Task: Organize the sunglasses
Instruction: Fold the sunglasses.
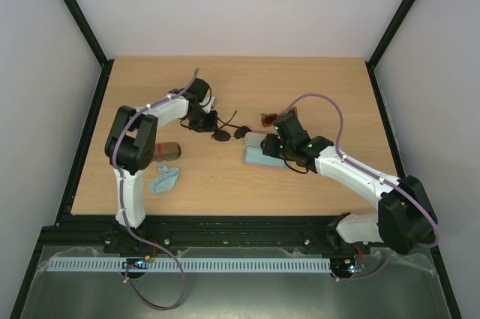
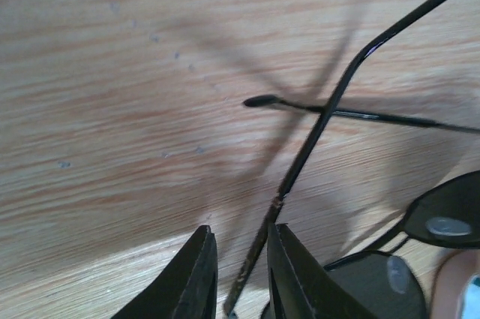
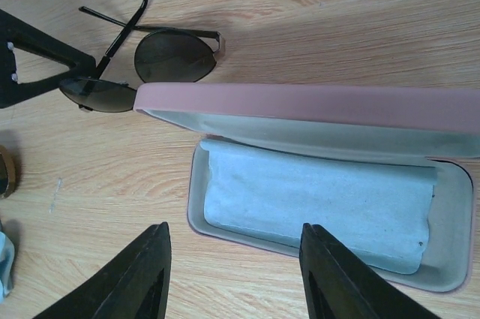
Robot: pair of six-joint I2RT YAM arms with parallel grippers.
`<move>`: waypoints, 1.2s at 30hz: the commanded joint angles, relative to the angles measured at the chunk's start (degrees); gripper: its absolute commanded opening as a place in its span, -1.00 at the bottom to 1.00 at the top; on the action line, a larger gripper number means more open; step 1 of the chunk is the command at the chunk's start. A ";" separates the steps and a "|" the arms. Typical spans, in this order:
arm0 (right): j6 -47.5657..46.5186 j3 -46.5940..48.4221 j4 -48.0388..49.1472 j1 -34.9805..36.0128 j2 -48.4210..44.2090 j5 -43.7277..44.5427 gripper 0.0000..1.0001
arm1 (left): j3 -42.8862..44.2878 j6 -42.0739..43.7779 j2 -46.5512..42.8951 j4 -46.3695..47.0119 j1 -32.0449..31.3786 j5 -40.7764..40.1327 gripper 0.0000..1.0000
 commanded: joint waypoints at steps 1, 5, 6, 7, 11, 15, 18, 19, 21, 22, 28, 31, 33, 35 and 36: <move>0.26 0.76 -1.12 -0.08 0.61 -0.01 -0.08 | 0.92 0.86 2.45 -4.73 -0.08 -2.59 -0.57; 0.30 0.70 -1.38 -0.05 0.43 0.14 -0.08 | 0.41 0.36 2.58 -5.88 -0.53 -4.19 -0.63; 0.35 0.60 -1.39 -0.08 0.38 0.10 -0.08 | 0.03 0.30 2.42 -5.82 -0.73 -4.21 -0.62; 0.43 0.49 -1.31 -0.08 0.34 -0.02 -0.08 | -0.21 0.34 2.29 -5.88 -0.98 -3.99 -0.62; 0.50 0.35 -1.29 -0.11 0.25 -0.11 -0.08 | -1.22 0.17 1.81 -5.86 -2.34 -3.29 -0.60; 0.61 0.12 -1.29 -0.05 -0.06 0.03 -0.08 | -1.99 -0.97 1.33 -4.68 -2.76 -0.85 -0.56; 0.66 0.07 -1.28 -0.08 -0.25 0.00 -0.08 | -2.48 -1.79 0.52 -3.39 -2.80 1.77 -0.54; 0.68 -0.01 -1.30 -0.08 -0.33 0.08 -0.08 | -2.75 -1.88 0.14 -2.88 -2.80 2.62 -0.54; 0.82 -0.16 -1.21 -0.08 -0.49 0.05 -0.08 | -3.46 -2.19 -0.80 -1.94 -2.80 4.16 -0.54; 0.83 -0.28 -1.15 -0.10 -0.53 0.07 -0.08 | -3.93 -2.31 -1.06 -1.58 -2.76 4.85 -0.54; 1.16 -0.65 -0.86 -0.08 -0.36 0.07 -0.08 | -5.73 -4.20 -1.60 0.97 -2.71 8.81 -0.56; 1.22 -0.91 -0.86 -0.07 -0.32 0.25 -0.08 | -6.40 -5.55 -1.87 2.43 -2.71 10.09 -0.57; 1.40 -1.09 -0.77 -0.01 -0.32 0.35 -0.08 | -6.39 -6.12 -1.71 2.82 -2.80 10.10 -0.59; 1.38 -1.20 -0.77 -0.06 -0.23 0.26 -0.08 | -6.00 -6.28 -1.21 1.93 -2.88 8.95 -0.62; 1.36 -1.21 -0.76 -0.04 -0.19 0.23 -0.08 | -5.93 -6.36 -0.94 1.40 -2.89 8.17 -0.66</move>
